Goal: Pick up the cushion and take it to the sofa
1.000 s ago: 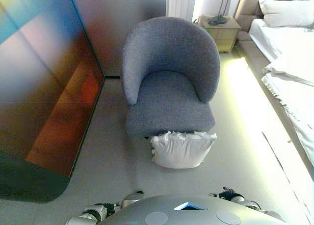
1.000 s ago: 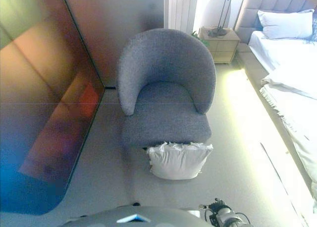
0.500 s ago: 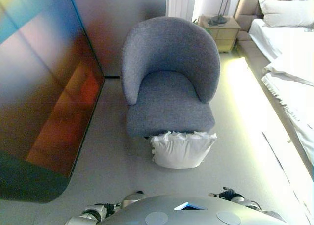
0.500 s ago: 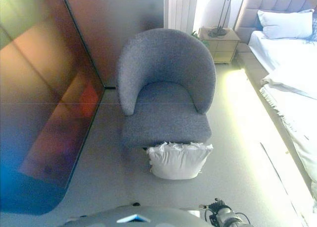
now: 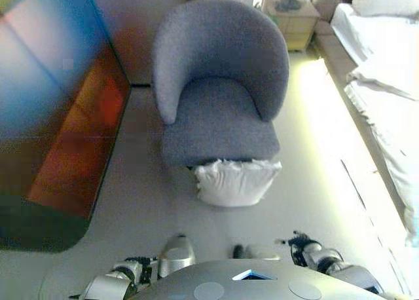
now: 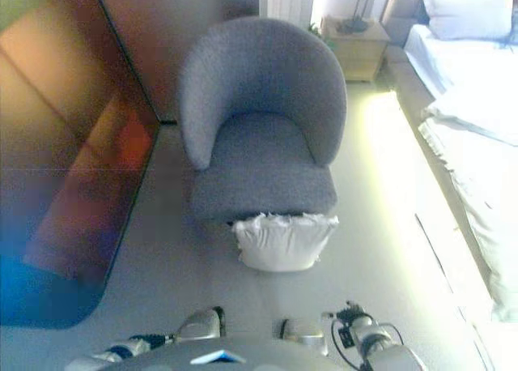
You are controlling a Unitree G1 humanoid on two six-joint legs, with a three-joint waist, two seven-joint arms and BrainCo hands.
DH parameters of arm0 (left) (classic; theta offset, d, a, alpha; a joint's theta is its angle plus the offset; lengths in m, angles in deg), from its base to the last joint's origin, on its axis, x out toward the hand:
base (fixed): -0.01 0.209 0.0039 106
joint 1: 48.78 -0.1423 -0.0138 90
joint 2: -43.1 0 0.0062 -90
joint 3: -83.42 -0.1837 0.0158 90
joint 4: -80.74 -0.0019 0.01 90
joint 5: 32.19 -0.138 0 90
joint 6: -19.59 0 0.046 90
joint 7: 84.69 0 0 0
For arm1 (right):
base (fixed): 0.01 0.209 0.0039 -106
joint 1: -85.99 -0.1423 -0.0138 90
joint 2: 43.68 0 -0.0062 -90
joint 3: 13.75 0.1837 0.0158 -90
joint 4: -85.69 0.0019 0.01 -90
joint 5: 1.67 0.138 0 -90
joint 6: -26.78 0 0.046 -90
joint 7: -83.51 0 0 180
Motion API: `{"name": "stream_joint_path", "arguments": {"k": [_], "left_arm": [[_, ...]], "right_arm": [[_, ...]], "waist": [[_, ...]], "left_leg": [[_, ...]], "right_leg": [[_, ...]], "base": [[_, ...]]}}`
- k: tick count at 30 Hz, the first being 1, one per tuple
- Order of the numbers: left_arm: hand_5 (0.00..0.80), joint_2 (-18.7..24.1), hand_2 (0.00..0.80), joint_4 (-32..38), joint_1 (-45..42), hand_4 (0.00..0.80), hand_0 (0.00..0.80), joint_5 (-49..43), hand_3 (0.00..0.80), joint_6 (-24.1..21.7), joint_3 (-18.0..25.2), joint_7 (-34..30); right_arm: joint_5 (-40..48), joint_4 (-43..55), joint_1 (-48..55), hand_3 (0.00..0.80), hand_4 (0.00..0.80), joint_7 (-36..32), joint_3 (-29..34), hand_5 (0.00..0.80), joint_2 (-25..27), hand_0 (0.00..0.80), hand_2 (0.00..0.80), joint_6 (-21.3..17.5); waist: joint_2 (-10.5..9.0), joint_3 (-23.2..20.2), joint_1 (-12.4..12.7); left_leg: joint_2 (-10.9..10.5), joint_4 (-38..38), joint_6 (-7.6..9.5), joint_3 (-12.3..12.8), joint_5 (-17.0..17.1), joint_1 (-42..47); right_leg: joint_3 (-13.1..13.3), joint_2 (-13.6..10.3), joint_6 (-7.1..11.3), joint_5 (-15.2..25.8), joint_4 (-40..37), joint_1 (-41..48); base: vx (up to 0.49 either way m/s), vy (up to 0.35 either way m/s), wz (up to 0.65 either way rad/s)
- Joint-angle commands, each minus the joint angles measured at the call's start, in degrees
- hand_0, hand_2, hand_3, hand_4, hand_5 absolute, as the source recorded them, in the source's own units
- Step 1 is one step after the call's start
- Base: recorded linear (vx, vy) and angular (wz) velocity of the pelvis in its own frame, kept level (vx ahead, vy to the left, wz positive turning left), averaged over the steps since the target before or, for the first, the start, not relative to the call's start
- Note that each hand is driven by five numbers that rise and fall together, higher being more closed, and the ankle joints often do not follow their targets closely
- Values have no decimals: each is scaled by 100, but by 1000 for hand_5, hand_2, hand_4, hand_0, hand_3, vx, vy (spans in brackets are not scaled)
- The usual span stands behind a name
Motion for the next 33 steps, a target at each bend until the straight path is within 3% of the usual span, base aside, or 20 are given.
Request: {"name": "stream_joint_path", "arguments": {"k": [1, 5, 7, 10, 11, 15, 19, 20, 23, 24, 26, 28, 30, 32, 33], "left_arm": [[0, -75, 0, 92, -129, 0, 0, 72, 0, -87, 144, 87], [0, -23, 0, 150, -209, 0, 0, 7, 0, -70, 46, 9], [0, -27, 0, 165, -254, 0, 0, 33, 0, -39, 8, -31], [0, -94, 0, 148, -359, 0, 0, 130, 0, -21, 14, -48], [0, -147, 0, 136, -395, 0, 0, 173, 0, 4, 23, -1], [0, -150, 0, 86, -285, 0, 0, 222, 0, 73, -58, 0], [0, -61, 0, 113, -107, 0, 0, 168, 0, 203, -91, -66], [0, -24, 0, 140, -76, 0, 0, 123, 0, 235, -85, -83], [0, 145, 0, 192, 27, 0, 0, -102, 0, 317, -75, -147], [0, 194, 0, 185, 56, 0, 0, -174, 0, 312, -87, -164], [0, 283, 0, 169, 104, 0, 0, -330, 0, 343, -108, -197], [0, 355, 0, 172, 183, 0, 0, -261, 0, 345, -120, -189], [0, 402, 0, 179, 408, 0, 0, -207, 0, 353, -160, -223], [0, 457, 0, 256, 658, 0, 0, -57, 0, 319, -206, -149], [0, 479, 0, 277, 759, 0, 0, 28, 0, 267, -231, -95]], "right_arm": [[-121, 42, 35, 0, 0, 26, -138, 0, 232, 0, 0, 48], [-102, -44, 81, 0, 0, 78, -51, 0, 219, 0, 0, 39], [-154, -90, 119, 0, 0, 90, -11, 0, 198, 0, 0, 43], [-379, -166, 156, 0, 0, 43, -23, 0, 159, 0, 0, 77], [-445, -205, 163, 0, 0, 18, -56, 0, 146, 0, 0, 112], [-439, -248, 143, 0, 0, 92, -37, 0, 82, 0, 0, 172], [-493, -229, 131, 0, 0, 113, 32, 0, 28, 0, 0, 186], [-532, -204, 137, 0, 0, 90, 49, 0, 17, 0, 0, 172], [-437, -102, 133, 0, 0, 184, 62, 0, -44, 0, 0, 156], [-259, -79, 121, 0, 0, 237, 89, 0, -53, 0, 0, 176], [25, -4, 84, 0, 0, 427, 187, 0, -39, 0, 0, 224], [123, 79, 9, 0, 0, 649, 229, 0, -23, 0, 0, 304], [212, 144, -112, 0, 0, 735, 173, 0, 0, 0, 0, 309], [288, 291, -276, 0, 0, 690, 89, 0, 37, 0, 0, 283], [327, 334, -350, 0, 0, 683, 41, 0, 51, 0, 0, 238]], "waist": [[248, 155, 181], [467, 97, 337], [471, 31, 430], [453, -114, 565], [455, -189, 604], [407, -272, 577], [321, -296, 596], [280, -319, 608], [109, -449, 624], [171, -476, 620], [300, -455, 501], [269, -350, 377], [343, -223, 322], [338, 52, 253], [307, 180, 175]], "left_leg": [[-241, -239, 635, 77, -11, -354], [-31, -1753, 489, 663, 461, -462], [-42, -2266, 455, 638, 597, -456], [-42, -2707, 416, 322, 708, -400], [26, -2757, 418, 279, 666, -376], [120, -2404, 537, 602, 263, -511], [28, -1611, 725, 639, -40, -900], [-17, -1508, 791, 659, -113, -910], [-244, -1698, 1085, 645, -312, -657], [-218, -1802, 1162, 627, -390, -509], [-172, -1993, 1238, 629, -546, -80], [-201, -2144, 1217, 783, -597, 257], [-37, -2219, 1087, 937, -604, 382], [89, -2221, 911, 1045, -651, 409], [143, -2207, 833, 1068, -698, 389]], "right_leg": [[314, 488, 104, 260, -572, 731], [498, 718, 103, -73, -762, 1359], [639, 697, 135, -210, -853, 1650], [922, 656, 155, -381, -966, 1950], [1019, 624, 155, -480, -1002, 2058], [883, 424, 206, -685, -805, 2068], [804, 243, 363, -807, -303, 2036], [762, 192, 447, -715, -158, 2040], [572, 13, 951, 352, 882, 1628], [439, 29, 1041, 619, 1548, 1379], [179, -48, 1027, 970, 2506, 391], [-278, -424, 998, 859, 2316, -269], [-678, -552, 899, 680, 1592, -684], [-1040, -931, 936, 1010, 859, -1053], [-1013, -1106, 1015, 1289, 570, -1233]], "base": [[318, 32, -39], [322, 46, -28], [373, 62, -2], [403, 73, 4], [421, 101, -2], [334, 101, -31], [328, 85, -27], [272, 52, -24], [270, 41, 4], [291, 67, 0], [277, 72, -11], [180, -46, -10], [-1, -223, -18], [-175, -316, -19], [-249, -300, 5]]}}
